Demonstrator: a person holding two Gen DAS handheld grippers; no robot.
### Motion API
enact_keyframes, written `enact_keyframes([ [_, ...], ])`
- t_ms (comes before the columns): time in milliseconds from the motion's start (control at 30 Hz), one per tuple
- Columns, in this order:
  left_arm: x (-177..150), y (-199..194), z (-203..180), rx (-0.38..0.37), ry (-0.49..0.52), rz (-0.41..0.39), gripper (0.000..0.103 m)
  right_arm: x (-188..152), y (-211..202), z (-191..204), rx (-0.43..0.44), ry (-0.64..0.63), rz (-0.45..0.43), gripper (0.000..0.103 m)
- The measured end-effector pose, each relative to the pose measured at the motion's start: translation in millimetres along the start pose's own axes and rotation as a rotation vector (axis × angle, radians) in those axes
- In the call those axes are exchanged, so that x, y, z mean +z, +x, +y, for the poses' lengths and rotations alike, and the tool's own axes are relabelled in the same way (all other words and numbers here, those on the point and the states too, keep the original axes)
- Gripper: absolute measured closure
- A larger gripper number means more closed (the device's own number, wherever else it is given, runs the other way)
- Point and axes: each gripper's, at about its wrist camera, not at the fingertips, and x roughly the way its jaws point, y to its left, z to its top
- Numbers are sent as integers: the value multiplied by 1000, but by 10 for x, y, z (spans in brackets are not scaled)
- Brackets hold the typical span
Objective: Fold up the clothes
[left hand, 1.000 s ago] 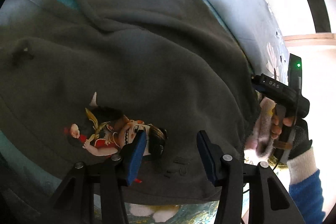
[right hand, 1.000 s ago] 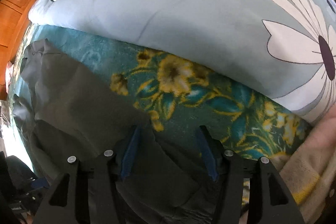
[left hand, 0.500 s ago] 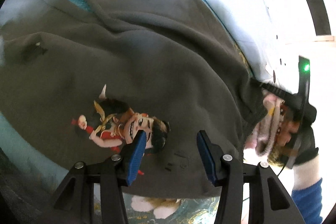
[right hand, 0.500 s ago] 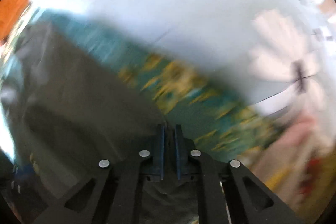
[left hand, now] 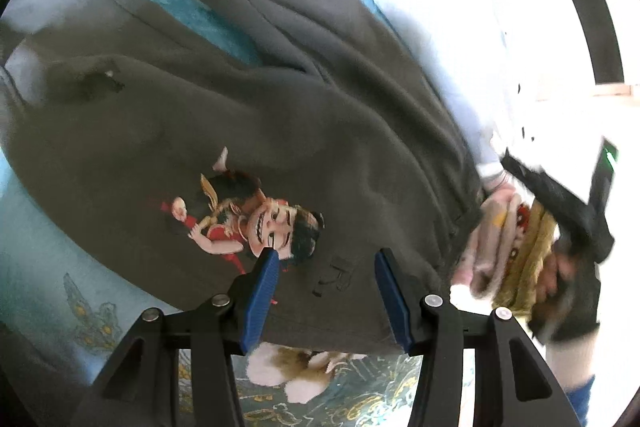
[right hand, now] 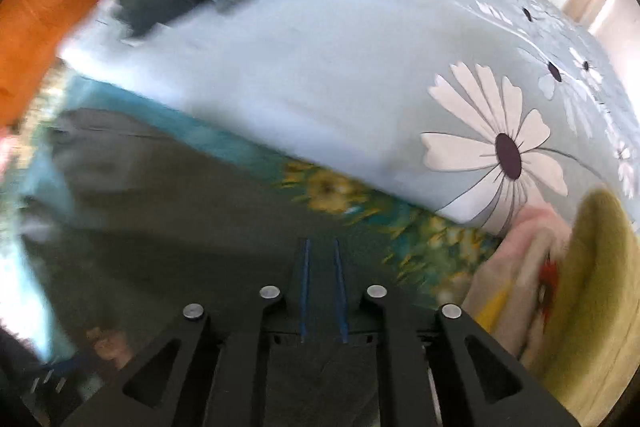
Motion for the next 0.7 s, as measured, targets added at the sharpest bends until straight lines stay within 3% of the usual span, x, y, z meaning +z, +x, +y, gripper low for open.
enact_keyframes([
  [33,23,-55,15,-3,-2,-13,49,-148,-135,74,60,-2,-9,70],
  [100,61,-174,55,-10,-5,-39,49,-321,-135,171,141,-32,8,61],
  [167,97,-298,94,-17,-10,-62,49,-694,-92,320,203,-67,63,60],
  [367,453,-1001,369,8,-17,-162,49,-1530,189,543,265,-126,205,60],
  [467,646,-1435,514,24,-36,-253,44,-1655,248,592,287,-120,205,55],
  [533,774,-1712,696,22,-69,-301,42,-1680,247,621,310,-118,212,46],
  [700,957,-2231,1309,19,-215,-381,42,-1661,381,758,256,-190,242,46],
])
